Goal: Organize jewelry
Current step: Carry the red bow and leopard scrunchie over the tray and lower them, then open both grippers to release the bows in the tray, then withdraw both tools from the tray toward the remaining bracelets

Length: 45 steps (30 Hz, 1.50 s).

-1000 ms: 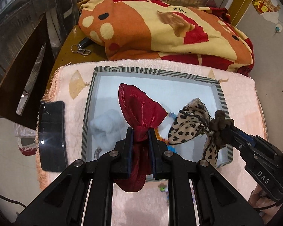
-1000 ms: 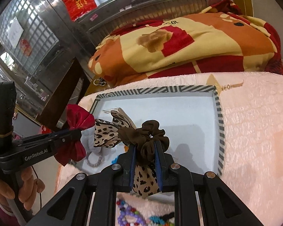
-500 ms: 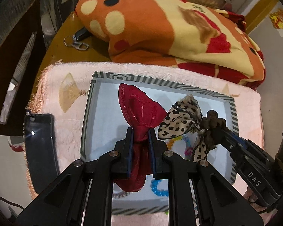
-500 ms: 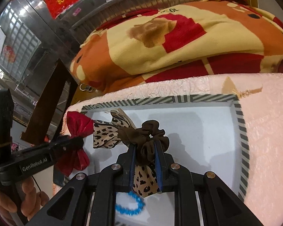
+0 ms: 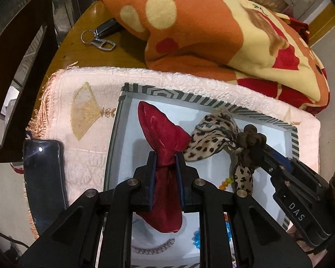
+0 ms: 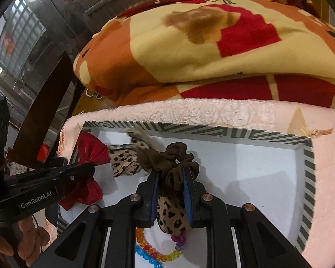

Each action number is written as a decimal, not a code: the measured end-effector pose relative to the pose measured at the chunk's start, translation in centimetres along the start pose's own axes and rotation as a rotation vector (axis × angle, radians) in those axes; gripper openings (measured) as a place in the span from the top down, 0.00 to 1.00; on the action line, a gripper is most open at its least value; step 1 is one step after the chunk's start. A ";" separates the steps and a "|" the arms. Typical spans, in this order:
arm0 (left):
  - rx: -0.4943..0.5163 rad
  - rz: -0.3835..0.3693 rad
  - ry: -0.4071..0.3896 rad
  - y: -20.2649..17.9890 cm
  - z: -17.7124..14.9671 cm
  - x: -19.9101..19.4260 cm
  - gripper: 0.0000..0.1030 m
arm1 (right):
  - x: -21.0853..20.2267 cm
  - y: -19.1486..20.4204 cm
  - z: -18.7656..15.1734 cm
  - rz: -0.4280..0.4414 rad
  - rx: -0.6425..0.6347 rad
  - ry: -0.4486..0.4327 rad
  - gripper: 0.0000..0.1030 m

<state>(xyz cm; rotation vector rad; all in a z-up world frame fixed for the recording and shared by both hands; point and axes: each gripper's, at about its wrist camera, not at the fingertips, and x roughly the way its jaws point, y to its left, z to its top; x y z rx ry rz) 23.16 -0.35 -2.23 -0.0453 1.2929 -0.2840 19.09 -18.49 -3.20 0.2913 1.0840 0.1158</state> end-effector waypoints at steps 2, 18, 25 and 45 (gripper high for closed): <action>0.004 0.003 0.002 -0.2 -0.2 0.1 0.84 | 0.1 -0.3 -0.1 -0.009 -0.001 0.002 0.70; -0.007 0.041 -0.092 0.0 -2.4 -4.2 0.46 | -5.6 -1.4 -2.5 -0.019 0.026 -0.067 0.56; 0.008 0.064 -0.135 -0.7 -4.5 -6.1 0.46 | -7.4 -1.0 -4.7 -0.041 0.026 -0.082 0.56; 0.048 0.081 -0.176 -4.1 -13.2 -9.0 0.46 | -12.5 0.1 -12.6 -0.066 0.003 -0.112 0.48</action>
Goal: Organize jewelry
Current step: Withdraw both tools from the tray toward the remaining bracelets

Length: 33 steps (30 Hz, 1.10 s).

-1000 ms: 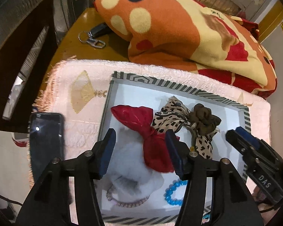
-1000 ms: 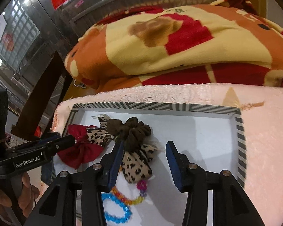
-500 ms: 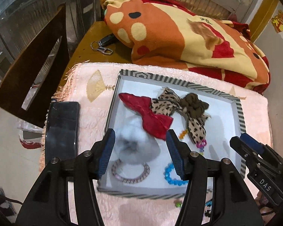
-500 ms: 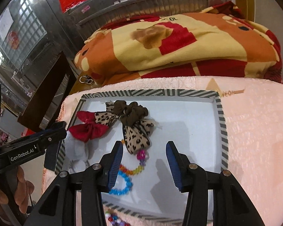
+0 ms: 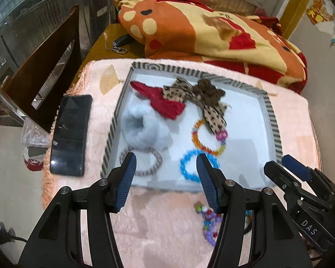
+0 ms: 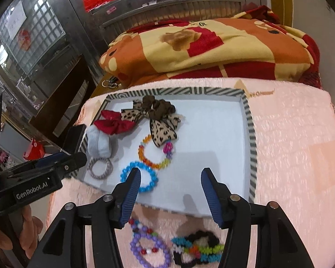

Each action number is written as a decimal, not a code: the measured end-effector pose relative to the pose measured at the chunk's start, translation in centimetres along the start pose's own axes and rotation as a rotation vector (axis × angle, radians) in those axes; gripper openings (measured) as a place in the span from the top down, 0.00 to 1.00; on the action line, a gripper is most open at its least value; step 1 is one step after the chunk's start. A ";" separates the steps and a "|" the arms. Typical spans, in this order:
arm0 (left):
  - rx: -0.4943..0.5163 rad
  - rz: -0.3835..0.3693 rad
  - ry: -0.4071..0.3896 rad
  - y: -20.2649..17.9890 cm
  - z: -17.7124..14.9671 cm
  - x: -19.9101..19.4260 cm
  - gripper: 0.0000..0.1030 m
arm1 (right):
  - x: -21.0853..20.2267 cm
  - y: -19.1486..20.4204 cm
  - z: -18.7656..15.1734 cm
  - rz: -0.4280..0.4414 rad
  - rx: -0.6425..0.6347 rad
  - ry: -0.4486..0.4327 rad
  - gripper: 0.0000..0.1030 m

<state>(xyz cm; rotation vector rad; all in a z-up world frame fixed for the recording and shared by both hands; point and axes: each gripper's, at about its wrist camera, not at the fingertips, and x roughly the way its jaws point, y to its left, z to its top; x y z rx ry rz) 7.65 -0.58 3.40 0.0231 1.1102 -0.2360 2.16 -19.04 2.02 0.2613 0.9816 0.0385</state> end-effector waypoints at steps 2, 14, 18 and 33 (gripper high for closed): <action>0.005 0.007 -0.001 -0.4 -0.8 -0.3 0.46 | -0.3 -0.2 -0.7 0.002 0.003 0.007 0.48; 0.018 0.017 0.019 -3.0 -5.0 -1.3 0.46 | -2.7 -2.1 -4.7 -0.006 0.022 0.028 0.47; 0.026 0.019 0.021 -4.0 -6.0 -1.7 0.46 | -3.3 -2.4 -5.6 -0.005 0.017 0.033 0.47; 0.028 0.036 0.031 -5.8 -8.8 -2.3 0.46 | -4.8 -3.7 -8.0 -0.004 0.020 0.047 0.45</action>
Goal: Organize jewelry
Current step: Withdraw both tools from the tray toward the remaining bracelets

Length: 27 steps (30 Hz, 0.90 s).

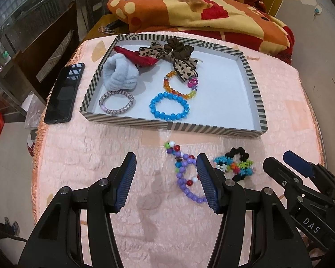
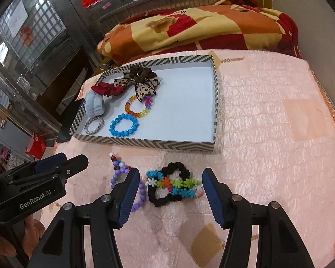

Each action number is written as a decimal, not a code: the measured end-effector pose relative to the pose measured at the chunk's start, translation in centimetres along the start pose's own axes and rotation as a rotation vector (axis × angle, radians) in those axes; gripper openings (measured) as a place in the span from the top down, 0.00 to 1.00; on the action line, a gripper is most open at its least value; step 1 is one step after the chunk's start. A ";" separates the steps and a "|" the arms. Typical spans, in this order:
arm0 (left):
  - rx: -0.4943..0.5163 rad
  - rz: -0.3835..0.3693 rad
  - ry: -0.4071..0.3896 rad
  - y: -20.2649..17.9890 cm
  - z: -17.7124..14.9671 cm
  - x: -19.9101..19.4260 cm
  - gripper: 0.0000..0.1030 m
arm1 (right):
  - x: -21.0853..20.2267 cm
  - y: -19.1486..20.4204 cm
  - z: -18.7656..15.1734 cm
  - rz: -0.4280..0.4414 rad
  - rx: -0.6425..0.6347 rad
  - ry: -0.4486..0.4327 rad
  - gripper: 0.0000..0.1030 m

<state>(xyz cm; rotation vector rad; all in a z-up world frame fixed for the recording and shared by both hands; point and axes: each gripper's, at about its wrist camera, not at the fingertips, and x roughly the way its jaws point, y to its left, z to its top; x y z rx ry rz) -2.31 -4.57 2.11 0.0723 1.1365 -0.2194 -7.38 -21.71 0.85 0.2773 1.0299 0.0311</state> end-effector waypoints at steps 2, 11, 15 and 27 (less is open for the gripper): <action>-0.002 -0.001 0.001 -0.1 -0.3 -0.1 0.46 | -0.1 0.0 -0.2 0.003 0.000 0.000 0.45; -0.004 0.005 -0.001 -0.7 -1.2 -0.4 0.46 | -0.5 -0.3 -0.7 0.000 -0.010 0.003 0.45; -0.001 0.012 -0.001 -1.0 -1.5 -0.5 0.46 | -0.7 -0.5 -1.0 0.002 -0.008 0.004 0.45; -0.009 0.014 0.010 -1.3 -2.3 -0.4 0.46 | -0.7 -1.1 -1.7 0.007 -0.005 0.018 0.44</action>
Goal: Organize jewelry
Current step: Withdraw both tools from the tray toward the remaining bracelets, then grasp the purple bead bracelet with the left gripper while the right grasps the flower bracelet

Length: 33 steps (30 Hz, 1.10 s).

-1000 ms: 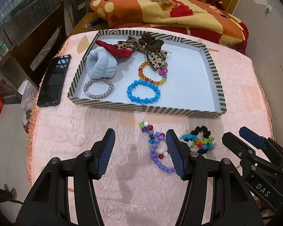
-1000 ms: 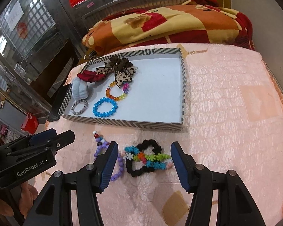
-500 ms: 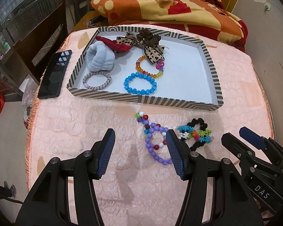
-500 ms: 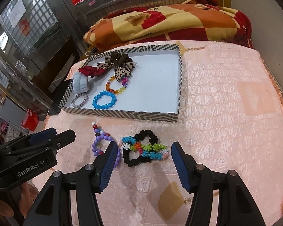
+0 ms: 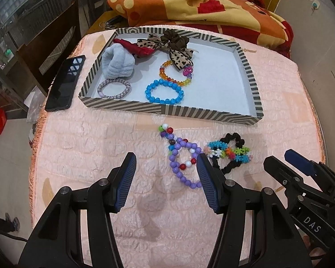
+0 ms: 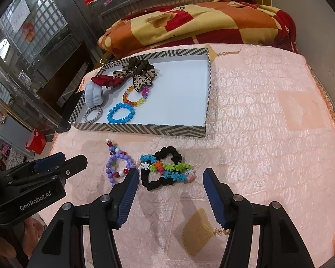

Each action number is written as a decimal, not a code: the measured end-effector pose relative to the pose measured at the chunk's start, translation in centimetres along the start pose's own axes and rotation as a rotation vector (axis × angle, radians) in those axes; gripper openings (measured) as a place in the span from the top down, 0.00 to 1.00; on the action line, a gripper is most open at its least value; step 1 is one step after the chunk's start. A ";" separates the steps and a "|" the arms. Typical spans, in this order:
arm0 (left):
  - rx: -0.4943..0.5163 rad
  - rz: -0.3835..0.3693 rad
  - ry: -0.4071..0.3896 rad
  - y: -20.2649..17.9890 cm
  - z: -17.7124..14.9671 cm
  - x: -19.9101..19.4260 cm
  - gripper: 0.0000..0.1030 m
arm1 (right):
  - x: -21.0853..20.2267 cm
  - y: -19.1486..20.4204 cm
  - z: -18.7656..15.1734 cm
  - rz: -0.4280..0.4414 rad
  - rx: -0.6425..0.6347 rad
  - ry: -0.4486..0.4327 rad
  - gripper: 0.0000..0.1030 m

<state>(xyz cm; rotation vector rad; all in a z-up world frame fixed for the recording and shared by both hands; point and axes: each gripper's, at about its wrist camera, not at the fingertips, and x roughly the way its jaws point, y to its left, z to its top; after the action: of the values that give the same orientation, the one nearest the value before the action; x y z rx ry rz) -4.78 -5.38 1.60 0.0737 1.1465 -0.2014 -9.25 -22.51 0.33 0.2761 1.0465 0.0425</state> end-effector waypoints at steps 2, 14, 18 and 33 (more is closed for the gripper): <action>-0.008 -0.004 0.004 0.2 -0.1 0.1 0.46 | 0.0 -0.2 -0.1 0.002 0.000 0.002 0.44; -0.152 -0.055 0.083 4.9 -0.4 1.9 0.46 | 2.1 -3.2 -2.1 -0.010 0.036 0.069 0.44; -0.162 -0.059 0.102 5.3 -0.7 2.6 0.46 | 2.3 -3.1 -2.3 0.009 0.028 0.056 0.44; -0.123 -0.095 0.149 3.0 -0.8 5.1 0.46 | 2.3 -1.8 -1.9 0.047 -0.036 0.038 0.44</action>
<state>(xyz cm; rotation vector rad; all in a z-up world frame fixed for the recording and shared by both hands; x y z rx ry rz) -2.93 -2.94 -3.53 -0.0766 1.3094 -0.2120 -9.88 -23.51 -2.96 0.2682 1.0760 0.1085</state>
